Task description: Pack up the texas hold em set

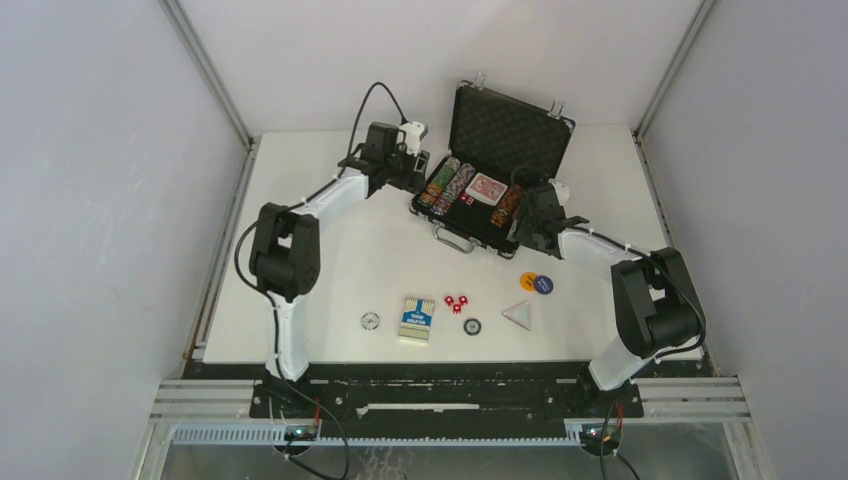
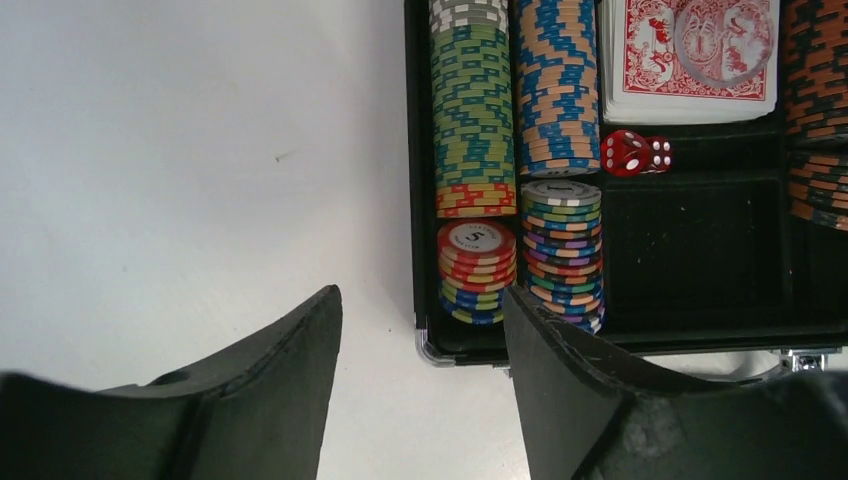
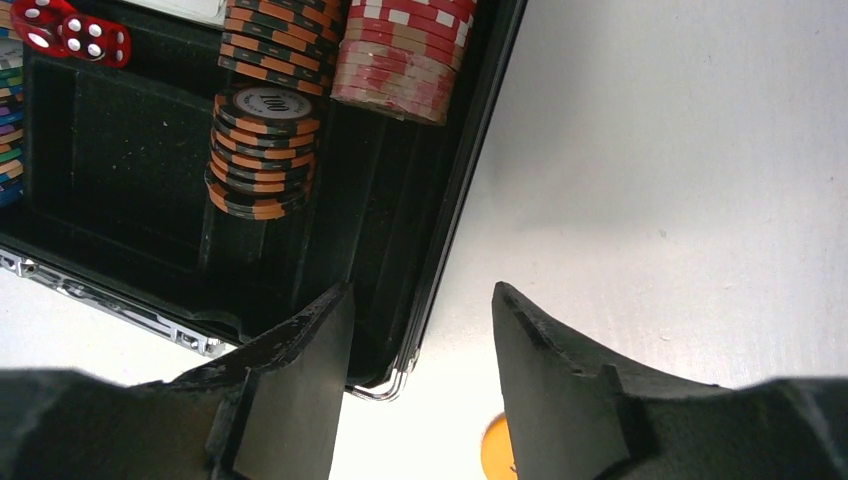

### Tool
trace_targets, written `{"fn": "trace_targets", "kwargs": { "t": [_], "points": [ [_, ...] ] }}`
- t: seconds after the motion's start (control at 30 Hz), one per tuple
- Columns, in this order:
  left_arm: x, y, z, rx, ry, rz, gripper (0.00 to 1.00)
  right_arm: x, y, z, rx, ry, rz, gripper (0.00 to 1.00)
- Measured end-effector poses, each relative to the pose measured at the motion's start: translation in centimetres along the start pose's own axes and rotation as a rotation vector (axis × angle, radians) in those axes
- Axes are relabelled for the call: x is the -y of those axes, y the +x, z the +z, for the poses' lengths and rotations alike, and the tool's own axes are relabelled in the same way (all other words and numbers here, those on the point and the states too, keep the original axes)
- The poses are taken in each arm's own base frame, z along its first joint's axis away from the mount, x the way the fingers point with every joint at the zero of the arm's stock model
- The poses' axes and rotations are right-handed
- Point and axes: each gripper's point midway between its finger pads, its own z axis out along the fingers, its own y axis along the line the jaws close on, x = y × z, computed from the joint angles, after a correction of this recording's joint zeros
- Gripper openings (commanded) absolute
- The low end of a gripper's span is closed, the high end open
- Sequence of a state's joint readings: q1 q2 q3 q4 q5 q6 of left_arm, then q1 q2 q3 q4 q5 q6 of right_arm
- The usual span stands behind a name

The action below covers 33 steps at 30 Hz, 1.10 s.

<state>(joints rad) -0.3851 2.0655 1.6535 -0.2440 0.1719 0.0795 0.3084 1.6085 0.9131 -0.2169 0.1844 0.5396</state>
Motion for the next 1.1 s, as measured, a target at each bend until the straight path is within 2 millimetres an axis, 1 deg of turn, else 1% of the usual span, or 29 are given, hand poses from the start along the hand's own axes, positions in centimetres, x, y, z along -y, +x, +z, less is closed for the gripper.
{"fn": "trace_targets", "kwargs": {
  "t": [0.07,0.23,0.33,0.4,0.5,0.57,0.67,0.77,0.9,0.97,1.07,1.1],
  "points": [
    [0.3,0.3,0.5,-0.023,0.001,0.001,0.59,-0.1,0.0,0.0,-0.003,-0.005,0.0,0.59],
    [-0.1,1.3,1.3,-0.082,-0.002,-0.011,0.42,-0.2,0.1,0.0,-0.008,-0.013,0.0,0.59],
    [-0.4,1.8,1.8,-0.113,-0.003,-0.02,0.37,-0.4,0.2,-0.1,-0.013,-0.023,-0.001,0.6],
    [-0.5,2.4,2.2,-0.134,-0.002,-0.024,0.38,-0.5,0.3,-0.1,-0.015,-0.027,-0.003,0.61],
    [-0.4,3.8,2.4,-0.178,0.004,-0.03,0.52,-0.6,0.3,-0.1,-0.015,-0.029,-0.006,0.62],
    [-0.3,4.4,2.5,-0.2,0.011,-0.029,0.54,-0.7,0.4,-0.1,-0.015,-0.031,-0.006,0.62],
    [-0.1,5.3,2.5,-0.228,0.02,-0.034,0.54,-0.8,0.4,-0.1,-0.017,-0.034,-0.007,0.63],
    [0.1,5.9,2.7,-0.247,0.034,-0.038,0.46,-0.8,0.4,-0.1,-0.017,-0.035,-0.008,0.63],
    [0.4,5.8,2.8,-0.256,0.041,-0.035,0.37,-0.8,0.5,-0.1,-0.018,-0.036,-0.008,0.63],
    [0.5,6.0,3.0,-0.263,0.042,-0.03,0.31,-0.8,0.5,-0.1,-0.019,-0.036,-0.008,0.63],
    [0.5,6.0,3.0,-0.263,0.043,-0.026,0.19,-0.8,0.5,-0.1,-0.019,-0.037,-0.008,0.62],
    [0.5,6.1,3.0,-0.264,0.044,-0.025,0.12,-0.8,0.5,-0.1,-0.019,-0.037,-0.008,0.63]
  ]
}}
